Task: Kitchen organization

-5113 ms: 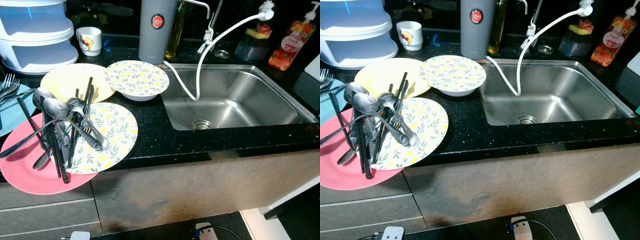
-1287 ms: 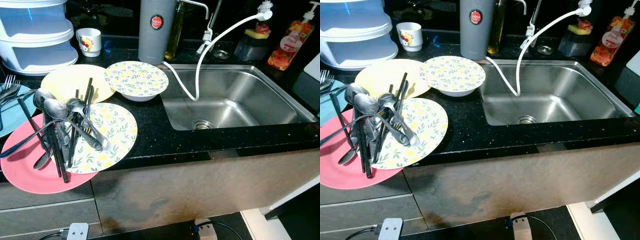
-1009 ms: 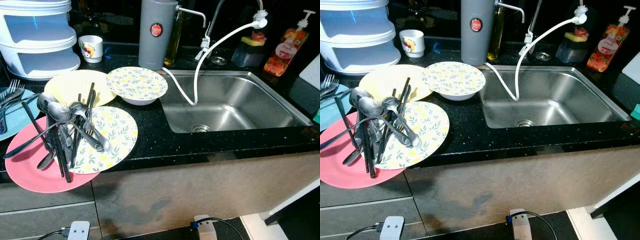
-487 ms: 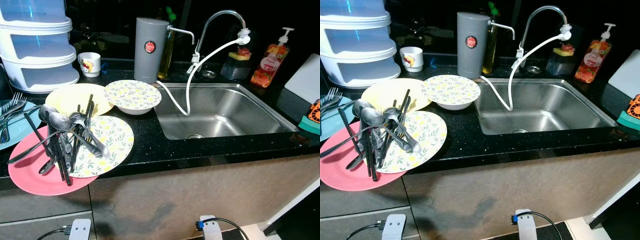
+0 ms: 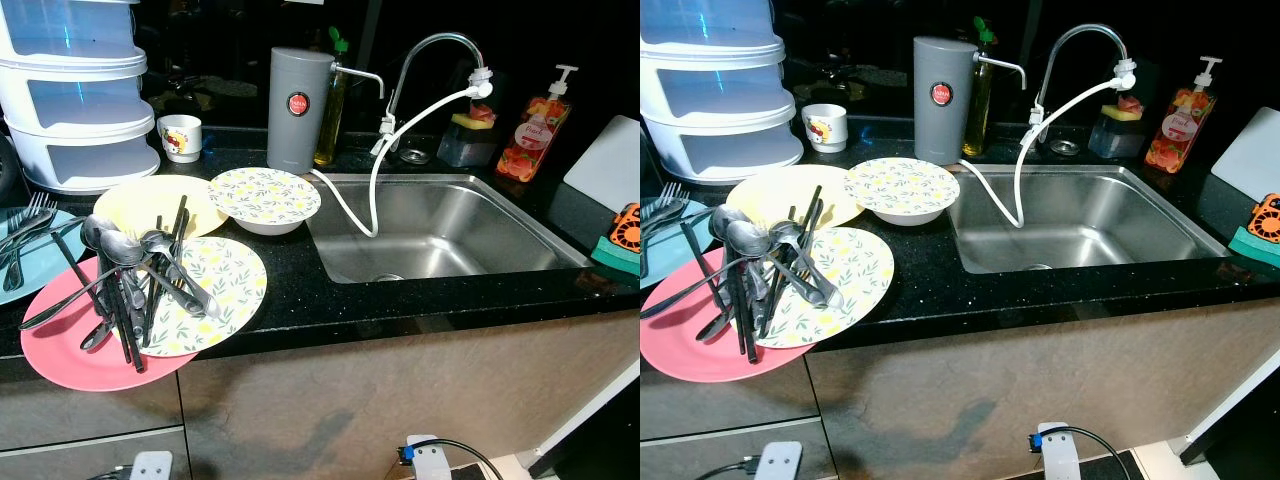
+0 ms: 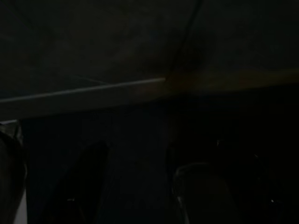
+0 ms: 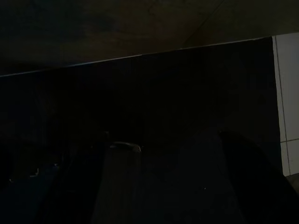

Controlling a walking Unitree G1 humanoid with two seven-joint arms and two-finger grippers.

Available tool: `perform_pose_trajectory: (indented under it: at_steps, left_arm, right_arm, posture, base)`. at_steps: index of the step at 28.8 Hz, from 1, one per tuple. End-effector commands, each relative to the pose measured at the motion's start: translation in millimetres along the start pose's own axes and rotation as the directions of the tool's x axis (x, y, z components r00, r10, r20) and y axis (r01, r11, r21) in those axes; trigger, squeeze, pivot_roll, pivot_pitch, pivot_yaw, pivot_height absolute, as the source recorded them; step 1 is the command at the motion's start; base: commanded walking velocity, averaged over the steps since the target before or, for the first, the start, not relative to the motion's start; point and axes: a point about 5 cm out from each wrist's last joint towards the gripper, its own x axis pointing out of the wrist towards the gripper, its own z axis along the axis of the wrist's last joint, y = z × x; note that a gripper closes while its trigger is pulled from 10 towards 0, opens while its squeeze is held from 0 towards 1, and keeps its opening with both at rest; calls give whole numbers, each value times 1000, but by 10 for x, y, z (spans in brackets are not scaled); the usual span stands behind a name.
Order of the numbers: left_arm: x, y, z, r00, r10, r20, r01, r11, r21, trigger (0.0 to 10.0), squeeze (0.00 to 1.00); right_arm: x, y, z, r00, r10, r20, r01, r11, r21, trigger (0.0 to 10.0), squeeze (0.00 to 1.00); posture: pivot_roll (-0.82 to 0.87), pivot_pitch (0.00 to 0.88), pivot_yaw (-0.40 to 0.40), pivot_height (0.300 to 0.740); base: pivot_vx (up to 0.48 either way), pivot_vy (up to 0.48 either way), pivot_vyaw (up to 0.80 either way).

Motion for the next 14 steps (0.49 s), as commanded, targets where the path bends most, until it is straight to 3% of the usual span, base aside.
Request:
perform_pose_trajectory:
  at_steps: [1, 14]
  left_arm:
    - [-5, -4, -40, 1000, -2, -18, 2, 1000, -6, 10000, 0]
    - [2, 11, -44, 999, 7, -39, -7, 1000, 16, 10000, 0]
  right_arm:
    - [-8, -45, -38, 1000, -16, -10, 16, 1000, 13, 10000, 0]
    - [-31, -42, -167, 999, 0, -32, 0, 1000, 0, 10000, 0]
  posture:
    - [70, 0, -83, 740]
    - [73, 0, -71, 740]
  base:
    - [0, 0, 0]
    - [0, 0, 0]
